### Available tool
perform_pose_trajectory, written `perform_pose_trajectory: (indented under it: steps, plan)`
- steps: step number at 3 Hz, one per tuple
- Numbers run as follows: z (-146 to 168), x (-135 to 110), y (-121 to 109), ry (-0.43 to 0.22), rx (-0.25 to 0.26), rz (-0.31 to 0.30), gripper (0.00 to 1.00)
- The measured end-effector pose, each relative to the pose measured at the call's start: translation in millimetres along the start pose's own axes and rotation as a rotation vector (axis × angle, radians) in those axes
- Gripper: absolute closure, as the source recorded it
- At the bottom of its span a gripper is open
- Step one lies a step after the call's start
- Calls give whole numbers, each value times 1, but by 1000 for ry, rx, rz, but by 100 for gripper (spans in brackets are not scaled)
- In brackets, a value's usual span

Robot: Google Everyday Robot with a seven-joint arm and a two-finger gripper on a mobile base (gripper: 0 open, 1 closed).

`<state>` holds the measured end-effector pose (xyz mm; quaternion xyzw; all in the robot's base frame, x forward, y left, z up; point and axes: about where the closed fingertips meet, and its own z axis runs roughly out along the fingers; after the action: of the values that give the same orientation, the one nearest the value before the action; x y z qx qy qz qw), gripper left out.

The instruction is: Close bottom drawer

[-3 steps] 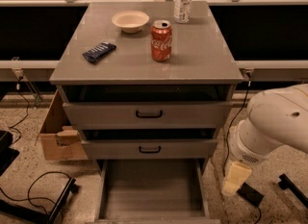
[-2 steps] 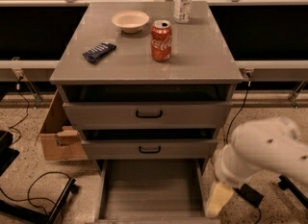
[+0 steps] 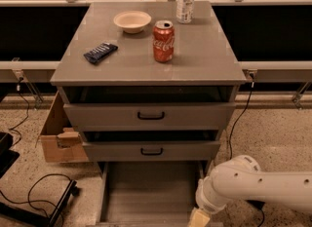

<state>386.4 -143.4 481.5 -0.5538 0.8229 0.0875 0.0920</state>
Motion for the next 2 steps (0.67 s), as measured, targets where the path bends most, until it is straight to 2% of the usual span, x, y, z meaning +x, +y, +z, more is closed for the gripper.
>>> perform_pose_trajectory:
  steps: [1, 2]
  plan:
    - [76, -2, 7, -7, -41, 47, 0]
    - [76, -2, 6, -7, -41, 47, 0]
